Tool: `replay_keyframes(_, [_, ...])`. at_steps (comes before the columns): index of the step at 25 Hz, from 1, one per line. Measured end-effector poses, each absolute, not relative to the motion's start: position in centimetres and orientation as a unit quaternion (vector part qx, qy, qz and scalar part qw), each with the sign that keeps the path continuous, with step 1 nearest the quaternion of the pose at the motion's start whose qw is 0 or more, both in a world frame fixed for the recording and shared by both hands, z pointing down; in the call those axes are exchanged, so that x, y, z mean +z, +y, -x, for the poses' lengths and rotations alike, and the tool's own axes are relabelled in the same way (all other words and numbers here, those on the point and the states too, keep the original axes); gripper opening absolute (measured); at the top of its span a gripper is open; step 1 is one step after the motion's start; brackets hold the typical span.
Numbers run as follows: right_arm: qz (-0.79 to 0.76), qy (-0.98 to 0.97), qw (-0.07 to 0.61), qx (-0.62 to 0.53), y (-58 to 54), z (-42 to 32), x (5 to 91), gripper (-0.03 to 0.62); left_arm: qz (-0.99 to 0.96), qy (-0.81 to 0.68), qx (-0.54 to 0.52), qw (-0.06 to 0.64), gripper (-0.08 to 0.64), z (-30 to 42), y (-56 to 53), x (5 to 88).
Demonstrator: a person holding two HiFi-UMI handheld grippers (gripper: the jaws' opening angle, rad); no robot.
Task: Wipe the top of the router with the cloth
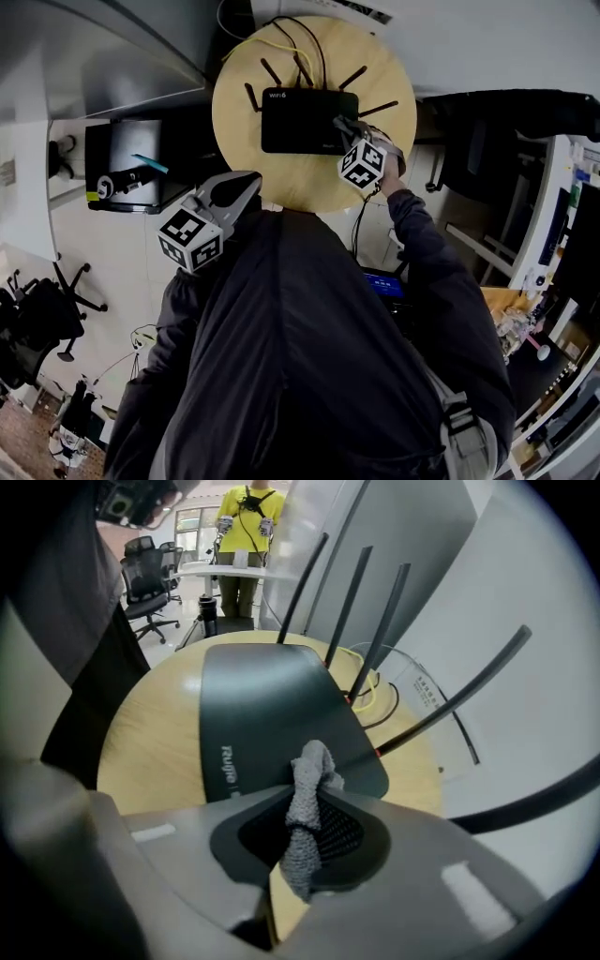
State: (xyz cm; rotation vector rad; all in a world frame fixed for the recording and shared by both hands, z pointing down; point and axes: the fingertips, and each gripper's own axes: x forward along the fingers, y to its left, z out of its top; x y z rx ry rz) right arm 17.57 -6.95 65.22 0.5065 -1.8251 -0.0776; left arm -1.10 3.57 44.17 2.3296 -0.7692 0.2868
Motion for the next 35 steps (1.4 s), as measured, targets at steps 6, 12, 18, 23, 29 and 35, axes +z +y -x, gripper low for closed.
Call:
replay_keyframes(6, [-0.202, -0.794, 0.573, 0.034, -1.4, -17.6, 65.1, 0.031, -0.895, -0.277, 0.109, 0.333, 0.0, 1.9, 3.3, 44.6])
replay_keyframes(12, [-0.2, -0.8, 0.563, 0.058, -0.8, -17.0, 64.2, 0.031, -0.901, -0.259, 0.113, 0.328, 0.0, 2.4, 3.3, 44.5])
replay_keyframes(18, [-0.236, -0.817, 0.525, 0.044, -6.6, -13.8, 62.4, 0.031, -0.902, -0.259, 0.115, 0.326, 0.0, 3.6, 3.3, 44.3])
replay_keyframes(23, [-0.242, -0.818, 0.519, 0.045, -10.4, -11.8, 63.0, 0.031, -0.902, -0.264, 0.113, 0.323, 0.0, 4.4, 3.3, 44.1])
replay_keyframes(29, [-0.217, -0.813, 0.538, 0.054, -9.9, -11.2, 64.5, 0.031, -0.901, -0.267, 0.111, 0.323, 0.0, 4.8, 3.2, 44.2])
replay_keyframes(35, [-0.182, -0.822, 0.536, 0.069, -5.3, -10.5, 64.7, 0.031, -0.904, -0.257, 0.112, 0.323, 0.0, 4.1, 3.0, 44.3])
